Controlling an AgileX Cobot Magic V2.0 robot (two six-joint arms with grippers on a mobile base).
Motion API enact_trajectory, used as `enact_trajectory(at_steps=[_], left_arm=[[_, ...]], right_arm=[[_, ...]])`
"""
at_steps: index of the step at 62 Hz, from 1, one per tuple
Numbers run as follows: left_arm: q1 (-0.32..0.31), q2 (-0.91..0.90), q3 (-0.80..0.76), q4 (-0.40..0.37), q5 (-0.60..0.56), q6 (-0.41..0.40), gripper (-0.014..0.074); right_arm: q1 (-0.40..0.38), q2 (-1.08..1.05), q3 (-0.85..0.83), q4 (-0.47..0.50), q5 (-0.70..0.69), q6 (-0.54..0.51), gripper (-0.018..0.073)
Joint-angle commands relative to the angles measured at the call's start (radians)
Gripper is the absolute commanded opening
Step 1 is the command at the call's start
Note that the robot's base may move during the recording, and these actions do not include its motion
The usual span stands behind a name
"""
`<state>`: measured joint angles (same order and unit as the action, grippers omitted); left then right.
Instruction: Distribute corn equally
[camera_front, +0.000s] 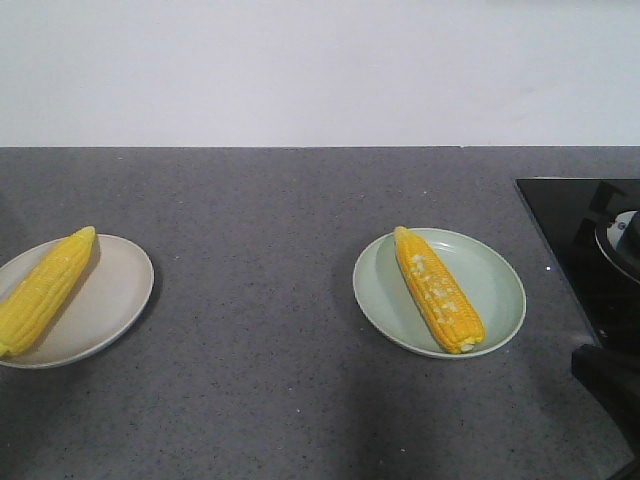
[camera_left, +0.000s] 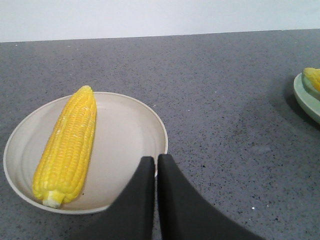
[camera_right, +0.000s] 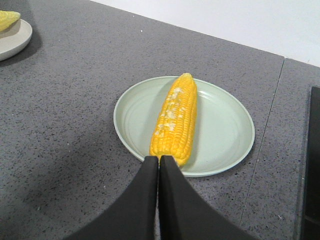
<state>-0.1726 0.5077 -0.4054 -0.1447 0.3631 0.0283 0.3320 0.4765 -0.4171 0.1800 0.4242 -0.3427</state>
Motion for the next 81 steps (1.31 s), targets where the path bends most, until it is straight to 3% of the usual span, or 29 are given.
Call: enact_trajectory(at_steps=[1,15,20,24,34,43,47,57,64,81], left_arm=[[-0.001,0.004,-0.029,-0.014,-0.078,-0.002,-0.0006],[-0.001,0.003,-0.029,-0.011,-0.073,0.001,-0.0006],[0.0,-0.023,-0.002,0.049,-0.083,0.008,-0.0006],[0.008,-0.059,0.054,0.101,-0.124,-0.003,-0.0006],[0.053,-0.181,0.244,0.092,-0.31,-0.028,-0.0006],[0.102,-0.331,0.407,0.092,-0.427,-0.116,-0.0006],[0.127,-0.403,0.405,0.094,-0.348,-0.141,-0.0006],[0.176,-0.541,0.407,0.102,-0.272,-0.111,-0.0006],[0.199,-0.534,0.408,0.094,-0.238,-0.109,-0.0006],[0.198,-0.534,0.407,0.093,-0.249,-0.108,-0.0006]], right_arm=[[-0.004,0.003,-0.027,0.006,-0.074,0.0,-0.0005],[-0.004,0.003,-0.027,0.006,-0.074,-0.001,-0.0005],[-0.004,0.003,-0.027,0.006,-0.074,-0.001,-0.0005],[-0.004,0.003,-0.027,0.006,-0.074,-0.001,-0.0005],[-0.004,0.003,-0.027,0.006,-0.074,-0.001,-0.0005],[-0.004,0.003,-0.027,0.006,-0.074,-0.001,-0.0005],[-0.004,0.003,-0.027,0.006,-0.074,-0.001,-0.0005],[-0.004,0.003,-0.027,0.006,-0.074,-0.001,-0.0005],[-0.004,0.003,-0.027,0.007,-0.074,-0.001,-0.0005],[-0.004,0.003,-0.027,0.007,-0.074,-0.001,-0.0005]])
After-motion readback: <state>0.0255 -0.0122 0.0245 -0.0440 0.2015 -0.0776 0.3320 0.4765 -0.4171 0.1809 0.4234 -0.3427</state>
